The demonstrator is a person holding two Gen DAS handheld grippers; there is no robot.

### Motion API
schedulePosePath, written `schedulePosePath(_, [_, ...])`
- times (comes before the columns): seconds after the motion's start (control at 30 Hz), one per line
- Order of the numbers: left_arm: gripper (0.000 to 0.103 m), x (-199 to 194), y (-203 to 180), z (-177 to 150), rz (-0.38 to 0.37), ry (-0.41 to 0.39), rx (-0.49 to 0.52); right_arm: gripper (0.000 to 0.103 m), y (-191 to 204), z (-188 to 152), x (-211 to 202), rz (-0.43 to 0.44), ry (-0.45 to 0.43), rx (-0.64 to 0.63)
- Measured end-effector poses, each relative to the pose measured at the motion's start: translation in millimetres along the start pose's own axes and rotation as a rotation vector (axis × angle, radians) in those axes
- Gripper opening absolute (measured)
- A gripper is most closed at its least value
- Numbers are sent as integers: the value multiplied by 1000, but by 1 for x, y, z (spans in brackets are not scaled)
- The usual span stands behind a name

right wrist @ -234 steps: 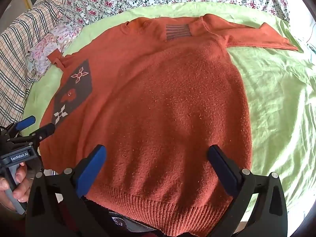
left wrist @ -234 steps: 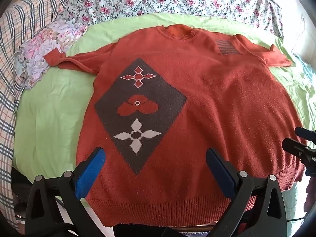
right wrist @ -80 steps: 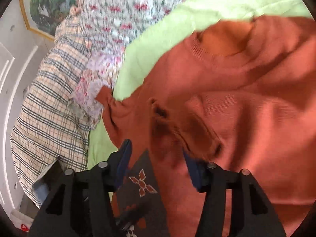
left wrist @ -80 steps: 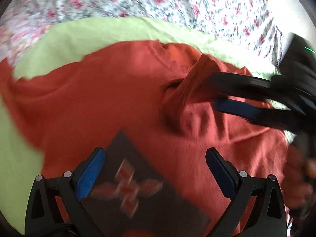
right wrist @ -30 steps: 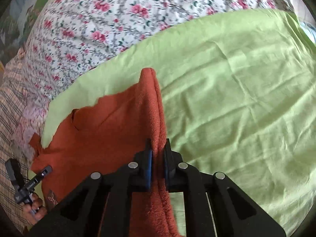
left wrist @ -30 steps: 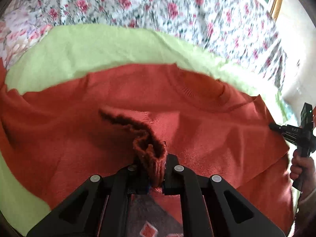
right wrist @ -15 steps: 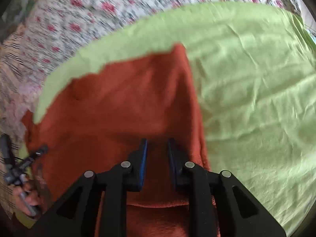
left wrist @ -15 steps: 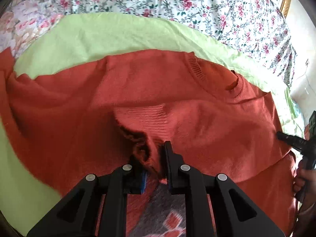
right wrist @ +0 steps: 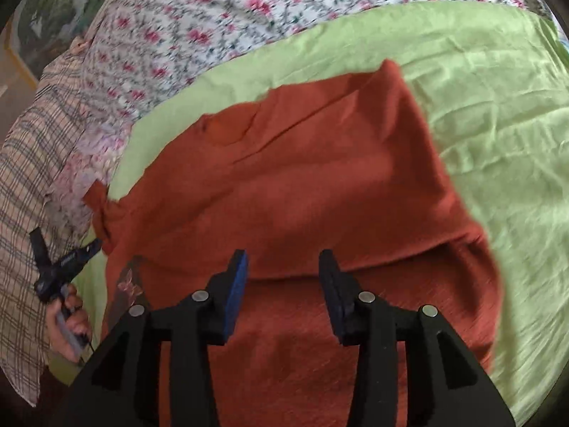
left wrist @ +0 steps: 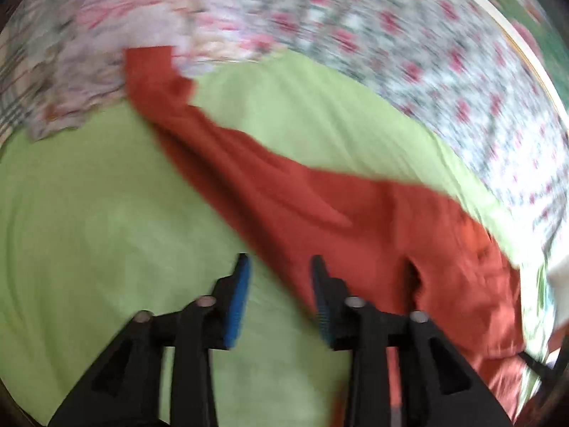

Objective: Fold small clothes

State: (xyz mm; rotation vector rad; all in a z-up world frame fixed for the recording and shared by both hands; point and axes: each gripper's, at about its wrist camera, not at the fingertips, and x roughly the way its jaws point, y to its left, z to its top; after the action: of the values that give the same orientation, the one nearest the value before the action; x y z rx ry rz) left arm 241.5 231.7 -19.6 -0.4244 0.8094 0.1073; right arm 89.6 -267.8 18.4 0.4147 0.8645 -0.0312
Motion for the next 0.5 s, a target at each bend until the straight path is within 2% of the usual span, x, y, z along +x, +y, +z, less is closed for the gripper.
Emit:
schedulePosePath(0.03, [51, 1, 9, 8, 4, -11, -19, 43, 5, -5, 0, 7, 9, -10])
schedulePosePath(0.1, [71, 7, 34, 32, 13, -28, -77, 43, 16, -11, 1, 20, 24, -27])
schedulePosePath(0.13, [73, 10, 46, 44, 8, -39, -109, 43, 21, -13, 2, 19, 30, -36])
schedulePosePath(0.3, [73, 46, 99, 101, 40, -49, -237, 44, 37, -25, 4, 19, 61, -69])
schedulePosePath(0.5, [71, 88, 139, 139, 51, -35, -381, 44, 46, -33, 11, 23, 84, -71])
